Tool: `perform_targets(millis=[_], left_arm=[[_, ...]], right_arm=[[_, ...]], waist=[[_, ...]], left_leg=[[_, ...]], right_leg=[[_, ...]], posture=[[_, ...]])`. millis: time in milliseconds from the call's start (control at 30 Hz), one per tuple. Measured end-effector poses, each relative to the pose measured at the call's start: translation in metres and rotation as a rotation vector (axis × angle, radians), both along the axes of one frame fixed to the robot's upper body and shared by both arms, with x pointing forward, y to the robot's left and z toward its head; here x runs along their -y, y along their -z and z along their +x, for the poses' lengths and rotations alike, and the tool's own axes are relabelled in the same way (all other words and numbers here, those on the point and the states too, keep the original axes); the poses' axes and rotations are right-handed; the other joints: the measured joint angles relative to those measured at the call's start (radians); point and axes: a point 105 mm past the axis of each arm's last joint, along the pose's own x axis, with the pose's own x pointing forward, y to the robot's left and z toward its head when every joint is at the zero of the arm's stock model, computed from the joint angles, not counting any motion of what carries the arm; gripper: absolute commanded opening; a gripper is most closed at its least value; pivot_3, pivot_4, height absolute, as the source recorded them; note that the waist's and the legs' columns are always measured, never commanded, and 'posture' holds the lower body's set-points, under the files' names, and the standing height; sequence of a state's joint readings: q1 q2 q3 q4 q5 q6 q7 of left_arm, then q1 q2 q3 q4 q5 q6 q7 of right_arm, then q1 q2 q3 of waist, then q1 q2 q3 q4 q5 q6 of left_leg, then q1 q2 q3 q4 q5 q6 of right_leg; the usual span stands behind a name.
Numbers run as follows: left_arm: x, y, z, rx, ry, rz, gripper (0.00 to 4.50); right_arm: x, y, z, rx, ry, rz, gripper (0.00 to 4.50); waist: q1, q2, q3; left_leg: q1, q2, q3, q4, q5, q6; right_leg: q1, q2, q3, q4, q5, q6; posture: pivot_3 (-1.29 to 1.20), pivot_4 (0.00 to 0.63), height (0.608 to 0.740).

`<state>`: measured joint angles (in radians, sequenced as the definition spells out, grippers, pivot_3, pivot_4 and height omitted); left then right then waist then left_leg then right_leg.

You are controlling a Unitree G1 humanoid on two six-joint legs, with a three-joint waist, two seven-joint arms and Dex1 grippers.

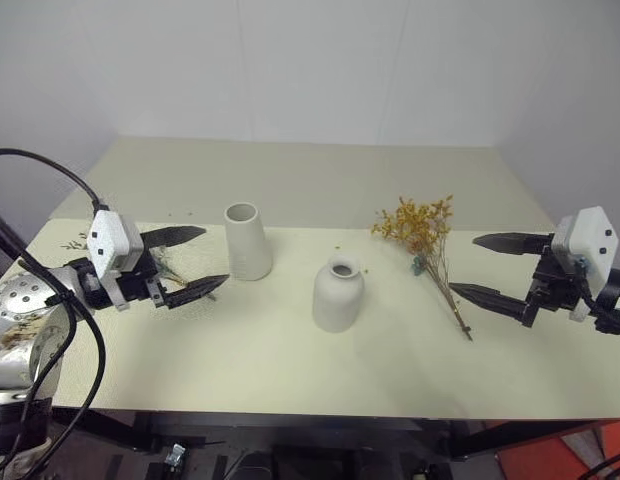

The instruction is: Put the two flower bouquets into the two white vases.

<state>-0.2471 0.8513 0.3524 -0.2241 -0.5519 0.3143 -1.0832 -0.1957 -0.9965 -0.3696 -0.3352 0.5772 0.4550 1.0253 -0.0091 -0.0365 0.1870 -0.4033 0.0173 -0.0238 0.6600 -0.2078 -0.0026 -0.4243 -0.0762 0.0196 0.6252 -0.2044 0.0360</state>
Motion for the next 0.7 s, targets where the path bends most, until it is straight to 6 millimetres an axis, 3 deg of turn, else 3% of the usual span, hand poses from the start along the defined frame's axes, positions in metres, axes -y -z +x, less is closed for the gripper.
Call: perform_targets(millis=[333, 533, 700], left_arm=[[-0.006, -0.003, -0.007, 0.014, -0.073, 0.003, 4.49], [-0.038, -0.009, 0.026, -0.024, -0.467, -0.049, 4.49], [-0.052, -0.026, 0.046, -0.109, -0.707, -0.143, 4.49]], right_arm=[[0.0, -0.002, 0.008, -0.002, -0.026, -0.011, 4.5], [-0.003, -0.001, 0.011, -0.006, -0.036, -0.02, 4.5], [-0.006, 0.002, 0.016, -0.021, -0.055, -0.016, 4.5]], waist=[[-0.003, 0.0, 0.0], [-0.003, 0.0, 0.0], [-0.003, 0.0, 0.0]], left_leg=[[0.0, 0.0, 0.0, 0.0, 0.0, 0.0], [0.001, 0.0, 0.0, 0.0, 0.0, 0.0], [0.0, -0.001, -0.001, 0.0, 0.0, 0.0]], right_leg=[[0.0, 0.0, 0.0, 0.0, 0.0, 0.0], [0.0, 0.0, 0.0, 0.001, 0.0, 0.001], [0.0, 0.0, 0.0, 0.001, 0.001, 0.001]], posture=[[0.0, 0.15, 0.74], [0.0, 0.15, 0.74], [0.0, 0.15, 0.74]])
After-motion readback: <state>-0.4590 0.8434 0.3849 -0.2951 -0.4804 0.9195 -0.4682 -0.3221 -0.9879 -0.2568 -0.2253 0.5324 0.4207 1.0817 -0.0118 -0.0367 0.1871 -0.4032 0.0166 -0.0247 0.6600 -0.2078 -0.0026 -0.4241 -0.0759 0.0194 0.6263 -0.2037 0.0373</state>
